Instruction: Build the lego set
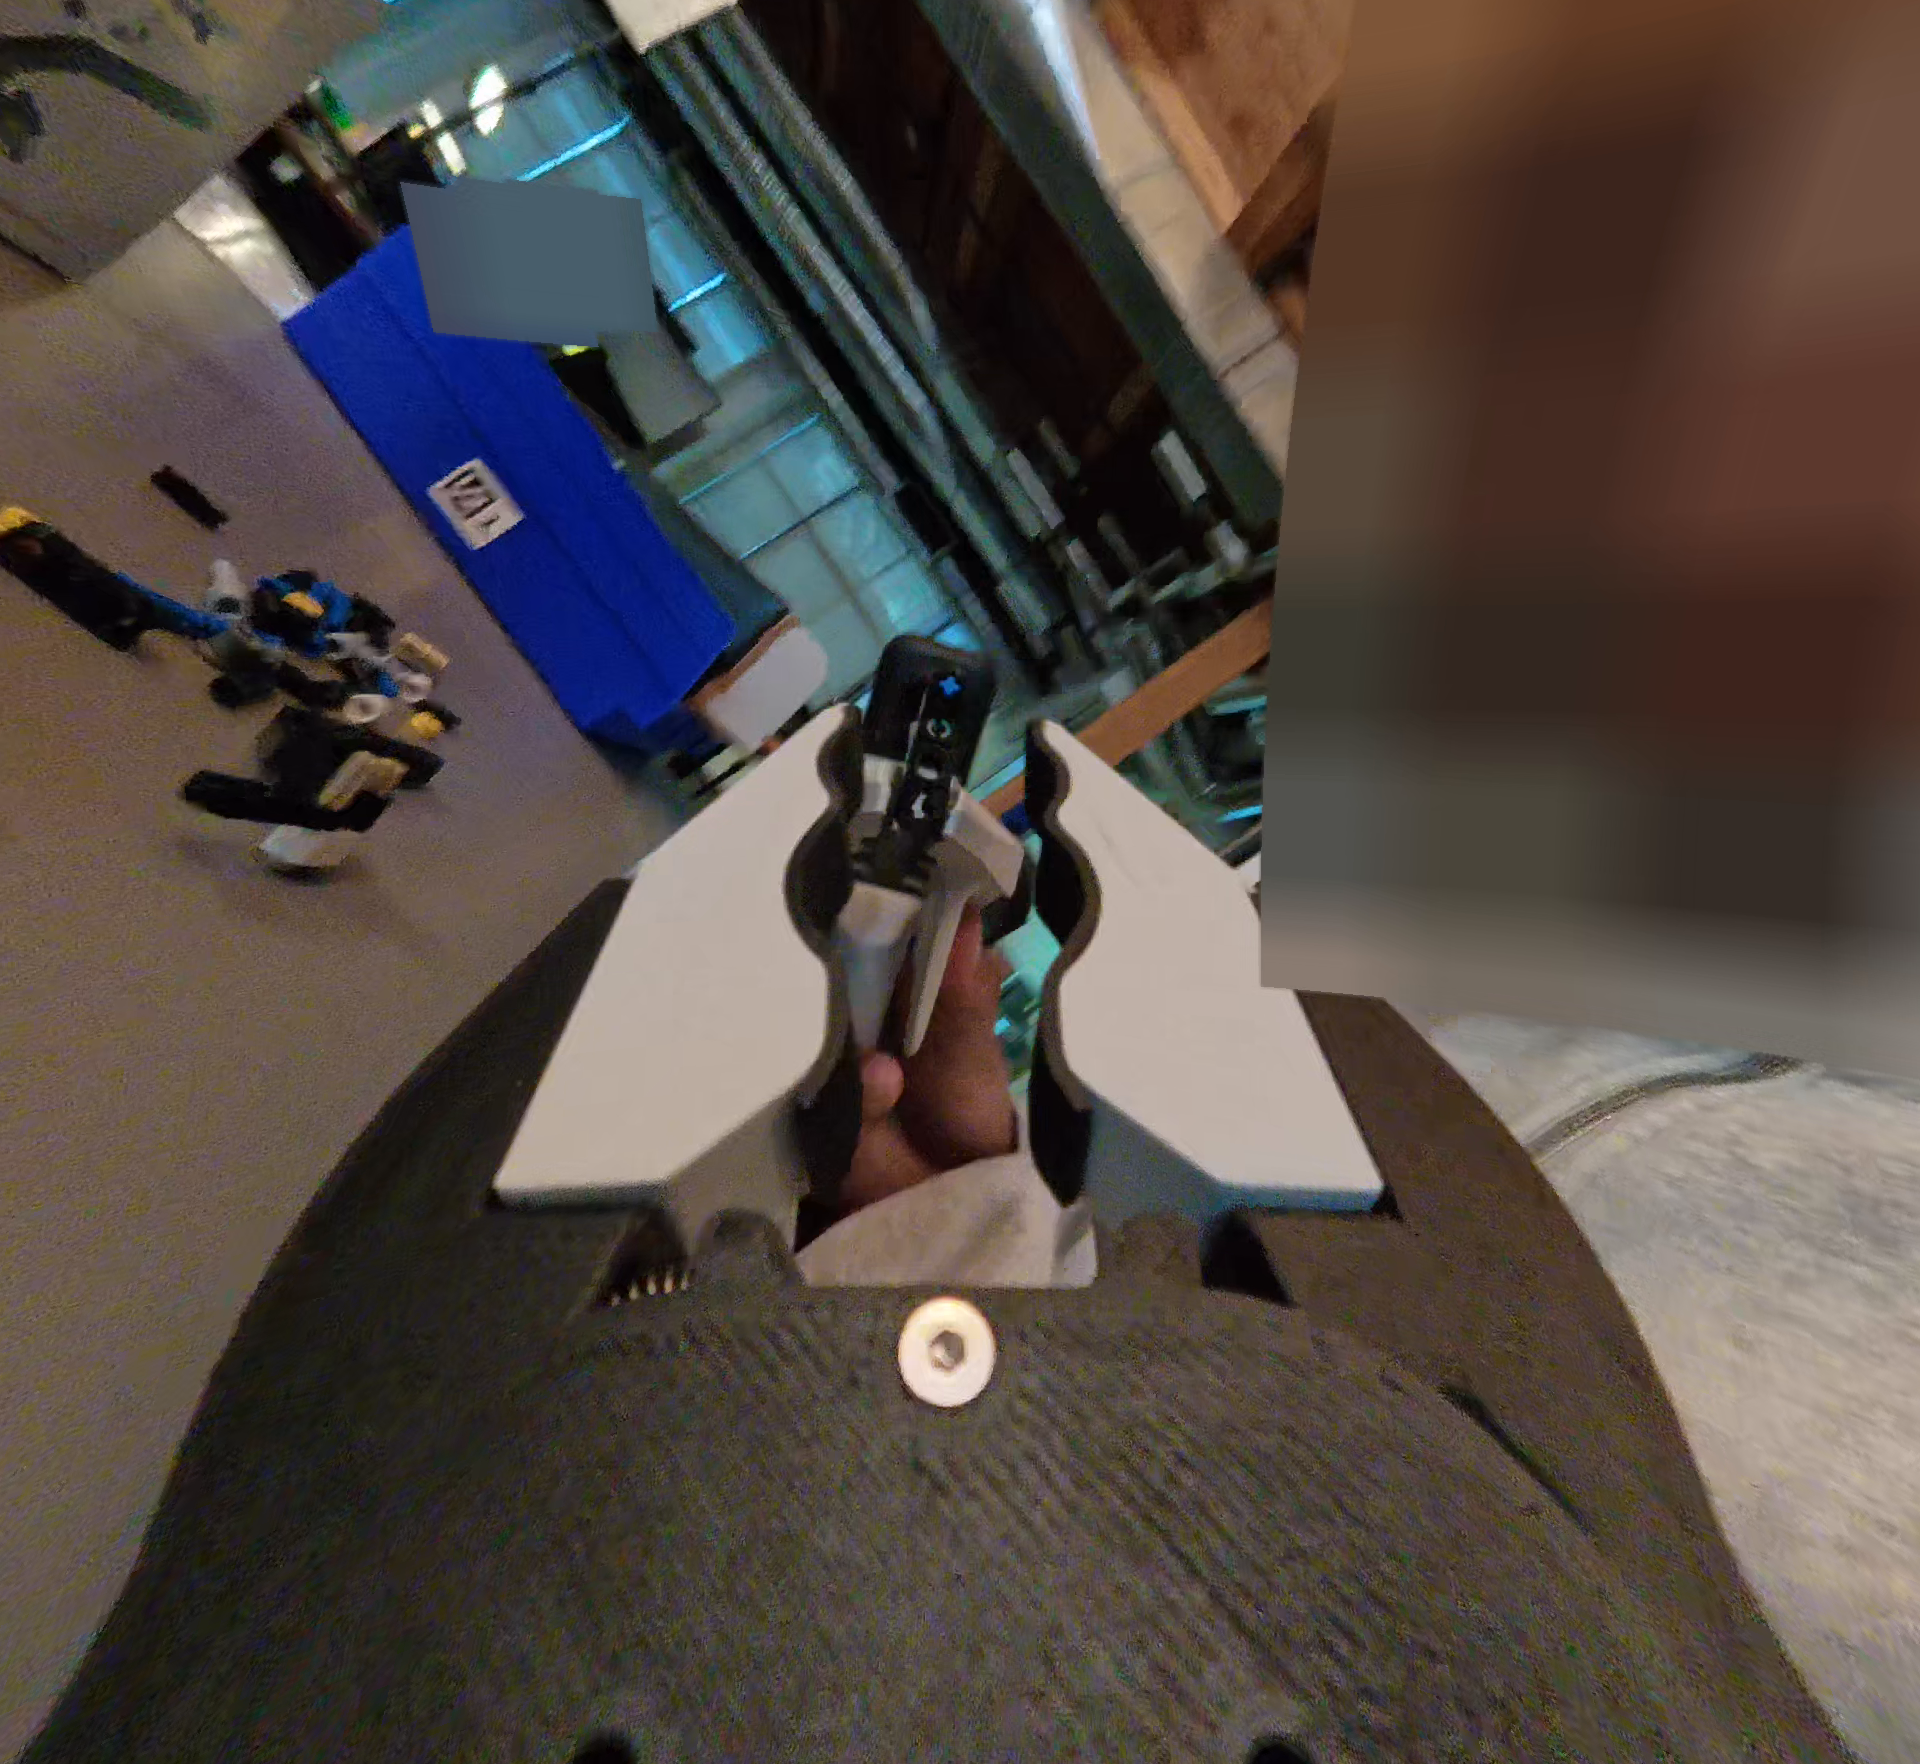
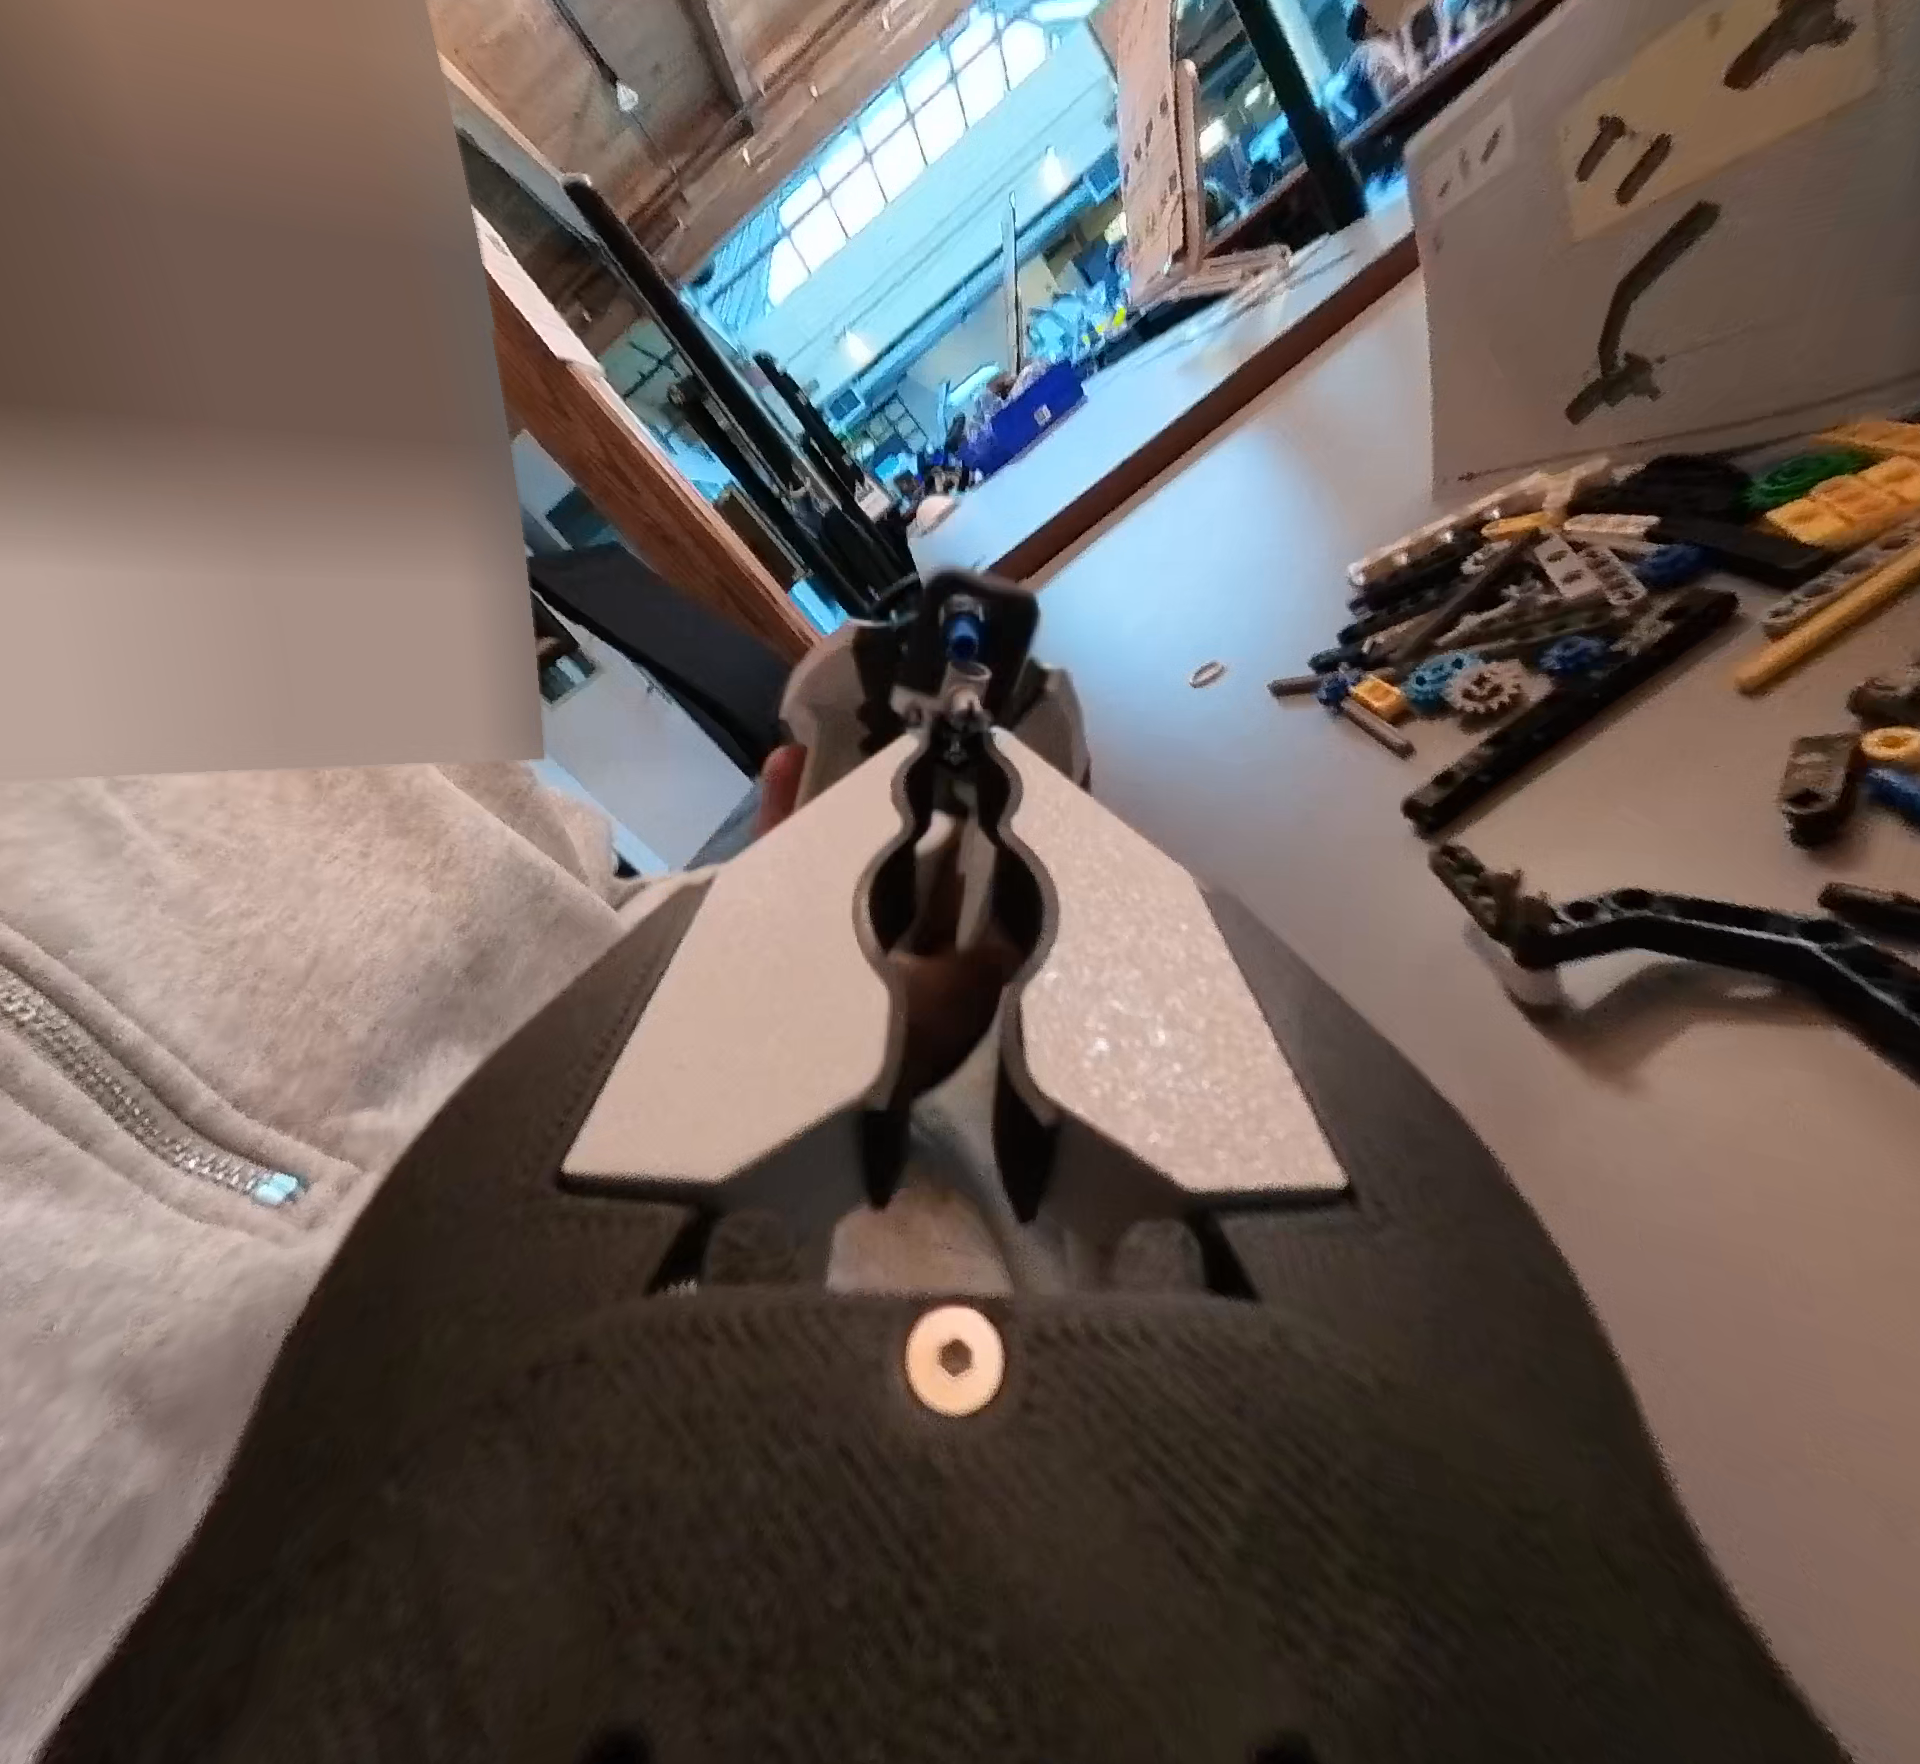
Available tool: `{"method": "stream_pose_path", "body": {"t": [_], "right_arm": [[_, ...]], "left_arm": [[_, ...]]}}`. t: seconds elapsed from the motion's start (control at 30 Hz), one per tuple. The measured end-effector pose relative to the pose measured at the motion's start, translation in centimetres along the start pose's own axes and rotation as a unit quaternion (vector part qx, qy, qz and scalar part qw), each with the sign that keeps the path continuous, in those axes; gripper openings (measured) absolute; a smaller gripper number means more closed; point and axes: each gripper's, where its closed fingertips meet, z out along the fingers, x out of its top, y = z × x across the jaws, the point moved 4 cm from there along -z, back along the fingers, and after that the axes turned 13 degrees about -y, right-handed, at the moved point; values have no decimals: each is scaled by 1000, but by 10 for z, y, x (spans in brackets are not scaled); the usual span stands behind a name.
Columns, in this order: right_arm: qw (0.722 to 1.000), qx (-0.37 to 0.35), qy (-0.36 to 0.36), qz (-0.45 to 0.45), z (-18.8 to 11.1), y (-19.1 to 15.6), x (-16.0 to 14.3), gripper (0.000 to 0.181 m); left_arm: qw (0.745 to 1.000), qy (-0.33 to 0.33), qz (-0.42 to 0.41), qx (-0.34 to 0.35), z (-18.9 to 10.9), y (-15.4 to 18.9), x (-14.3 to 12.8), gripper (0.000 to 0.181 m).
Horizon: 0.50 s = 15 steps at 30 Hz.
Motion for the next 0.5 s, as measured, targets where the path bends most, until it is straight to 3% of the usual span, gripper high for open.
{"method": "stream_pose_path", "body": {"t": [0.1, 0.23, 0.33, 0.5], "right_arm": [[998, -23, -48, -18, -9, 10, -5, 4], [983, -74, -130, -105, -17, 13, -10, 5], [977, -69, -163, -116, -15, 10, -17, 5], [975, -45, -181, -118, -15, 6, -24, 5]], "left_arm": [[991, -72, 80, 82, 1, -4, 0, 37], [957, -140, 196, 165, -2, -6, 3, 28], [947, -157, 236, 151, -3, 1, 1, 4], [929, -226, 259, 141, 0, -2, -13, 15]]}}
